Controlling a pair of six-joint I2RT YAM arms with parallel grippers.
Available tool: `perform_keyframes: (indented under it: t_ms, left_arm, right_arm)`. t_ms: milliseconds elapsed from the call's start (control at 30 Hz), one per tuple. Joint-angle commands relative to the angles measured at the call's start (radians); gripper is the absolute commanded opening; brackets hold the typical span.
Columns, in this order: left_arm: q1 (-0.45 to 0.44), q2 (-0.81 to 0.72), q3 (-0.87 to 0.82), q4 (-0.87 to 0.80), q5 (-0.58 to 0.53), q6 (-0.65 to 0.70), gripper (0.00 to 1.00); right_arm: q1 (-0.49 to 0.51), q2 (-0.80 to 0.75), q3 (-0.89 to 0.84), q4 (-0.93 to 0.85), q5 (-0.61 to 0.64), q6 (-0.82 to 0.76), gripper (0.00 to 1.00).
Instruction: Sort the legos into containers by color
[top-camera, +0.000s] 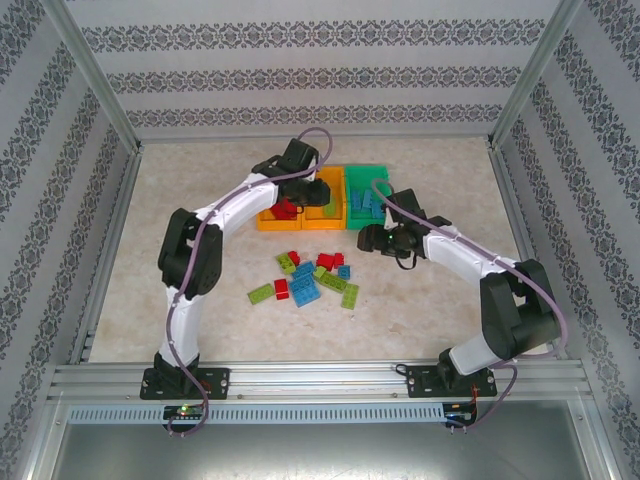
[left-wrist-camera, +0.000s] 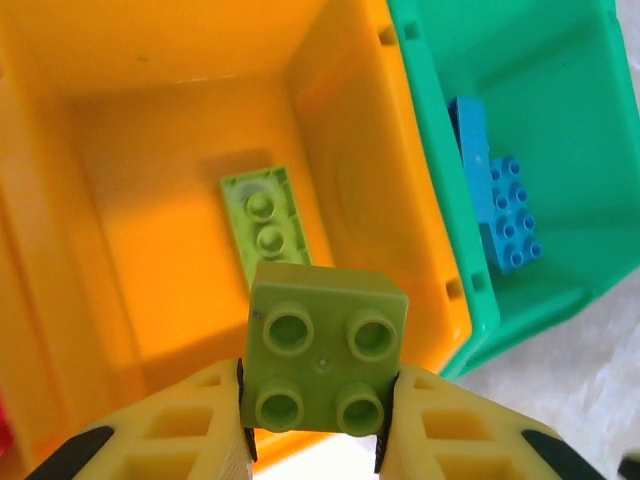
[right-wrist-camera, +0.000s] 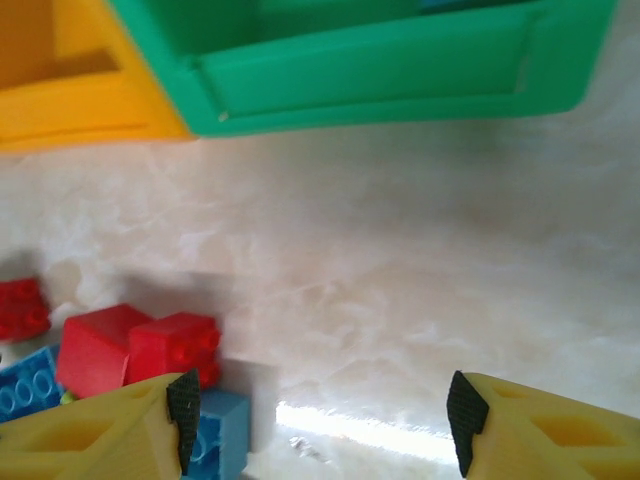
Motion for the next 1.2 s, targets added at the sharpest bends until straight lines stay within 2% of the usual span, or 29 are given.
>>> perform_keyframes:
  t_ms: [0,167,200,567,667,967,1167]
  left_arm:
    - [-0.001,0.057,0.086,-0.088,0.009,0.02,0.34]
    - [-0.002,0.079,0.1,-0.084,0.011,0.002,0.48]
    - [-0.002,0.077,0.095,-0.086,0.007,-0.001,0.54]
    - [-0.001,-0.071,-0.033,-0.031,-0.018,-0.015,0.85]
    - [0.0,-0.105,-0.065,-0.014,-0.012,-0.029,1.0]
    - [0.0,-0.2,-0.193,0.056,0.007,-0.084,1.0]
    - [0.004,-0.251,-0.258,0.055,-0.018,-0.08,1.0]
  right_arm:
    - [0.065,-0.036,-0.024,0.028,0.008,-0.05,0.7]
    - [0.136,-0.013,-0.015,0.026,0.021,-0.084,0.75]
    - [0.147,0.001,-0.004,0.019,0.028,-0.077,0.75]
    - [0.189,0.176,0.079,0.045,0.052,0.009,0.68]
    - [0.188,0.197,0.084,0.069,0.033,0.026,0.68]
    - [0.167,0.188,0.052,0.022,0.097,0.035,0.58]
    - [0.115,0.121,0.015,0.005,0.109,0.02,0.56]
